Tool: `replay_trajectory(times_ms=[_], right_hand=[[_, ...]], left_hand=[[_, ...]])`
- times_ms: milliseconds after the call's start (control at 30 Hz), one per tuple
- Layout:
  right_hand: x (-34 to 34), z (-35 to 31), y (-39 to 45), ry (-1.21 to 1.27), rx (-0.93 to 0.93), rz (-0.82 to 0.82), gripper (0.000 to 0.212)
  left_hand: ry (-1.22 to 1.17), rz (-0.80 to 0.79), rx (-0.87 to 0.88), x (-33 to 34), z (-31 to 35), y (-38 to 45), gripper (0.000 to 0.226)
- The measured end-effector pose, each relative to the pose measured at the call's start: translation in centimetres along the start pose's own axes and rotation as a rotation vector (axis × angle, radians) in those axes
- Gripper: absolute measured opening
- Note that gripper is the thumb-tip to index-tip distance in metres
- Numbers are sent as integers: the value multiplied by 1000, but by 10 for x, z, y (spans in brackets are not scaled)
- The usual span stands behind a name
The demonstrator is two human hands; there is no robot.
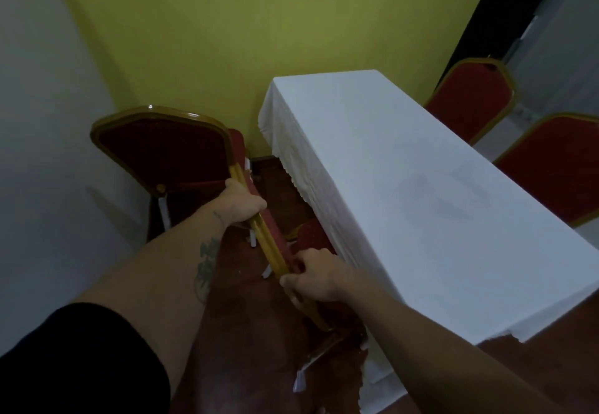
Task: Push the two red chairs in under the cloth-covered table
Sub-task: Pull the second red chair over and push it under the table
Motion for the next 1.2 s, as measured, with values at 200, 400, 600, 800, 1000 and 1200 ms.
replay_trajectory(times_ms=[200, 400, 600, 800, 1000, 1200], right_hand=[[-61, -12, 29, 54, -53, 83, 72], [-105, -51, 59, 52, -168, 161, 60], [-129, -118, 108, 13, -285, 194, 50], [-132, -184, 190, -56, -312, 235, 63], [-132, -254, 286, -173, -274, 232, 69], [-112, -295, 360, -317, -214, 183, 86]], left_hand=[[169, -124, 51, -25, 9, -2, 59], [225, -24, 153, -81, 35, 7, 63], [222, 191, 257, -149, 41, 40, 51], [280, 253, 290, -203, 33, 118, 46], [465, 249, 368, -241, 43, 230, 64], [671, 21, 342, -235, 16, 326, 38]])
Point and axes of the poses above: each hand's wrist, its own y-axis towards the middle knuckle, its own x-axis out of the palm, z = x × y, the point moved 5 cm from there along y, towards the middle knuckle, and after that the axes turned 12 degrees about z, right-handed, at the moved point
